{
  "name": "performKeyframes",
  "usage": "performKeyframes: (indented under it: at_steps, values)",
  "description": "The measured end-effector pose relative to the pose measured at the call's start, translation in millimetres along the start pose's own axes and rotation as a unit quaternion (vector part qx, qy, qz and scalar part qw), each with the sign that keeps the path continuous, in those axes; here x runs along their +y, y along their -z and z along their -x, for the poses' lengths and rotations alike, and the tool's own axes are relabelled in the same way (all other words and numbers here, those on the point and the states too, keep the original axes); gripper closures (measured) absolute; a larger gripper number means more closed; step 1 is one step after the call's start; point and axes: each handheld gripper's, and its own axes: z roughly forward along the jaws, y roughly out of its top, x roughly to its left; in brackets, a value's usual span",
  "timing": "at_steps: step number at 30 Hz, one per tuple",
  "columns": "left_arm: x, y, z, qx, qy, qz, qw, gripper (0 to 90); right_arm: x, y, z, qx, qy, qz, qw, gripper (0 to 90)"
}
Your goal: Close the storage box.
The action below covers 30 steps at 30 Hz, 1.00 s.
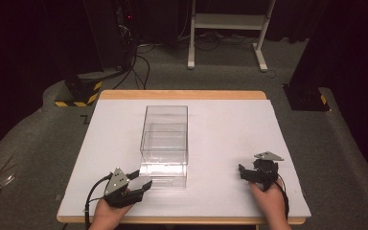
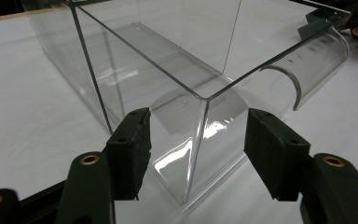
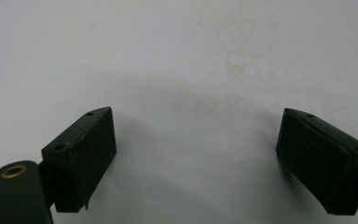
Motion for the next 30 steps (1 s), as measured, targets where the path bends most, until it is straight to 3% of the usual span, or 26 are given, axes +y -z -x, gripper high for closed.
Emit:
performKeyframes:
  at_steps: [4, 13, 16, 17, 22, 30]
  values:
    - [1.0, -3.4, -3.1, 0.002, 0.013, 0.005, 0.9999, 44.3, 0.0, 0.0, 0.0, 0.000, 0.000, 0.000, 1.0000, 11.8]
    - [3.8, -10.8, -7.8, 0.012, 0.019, 0.012, 0.9997, 45.1, 0.0, 0.0, 0.0, 0.000, 0.000, 0.000, 1.0000, 11.8]
    - [4.6, -13.3, -6.7, 0.025, 0.018, 0.010, 0.9995, 37.4, 0.0, 0.0, 0.0, 0.000, 0.000, 0.000, 1.0000, 11.8]
    - [5.8, -14.6, -5.1, 0.038, 0.016, 0.006, 0.9991, 33.4, 0.0, 0.0, -0.1, 0.000, 0.000, 0.000, 1.0000, 11.8]
    - [7.3, -17.8, -3.2, 0.048, 0.031, 0.004, 0.9984, 25.0, 0.0, 0.1, -0.2, 0.000, -0.001, 0.000, 1.0000, 11.8]
    - [7.7, -20.1, -6.4, 0.049, 0.047, 0.001, 0.9977, 19.2, -0.1, 0.1, -0.2, 0.000, -0.001, 0.000, 1.0000, 11.9]
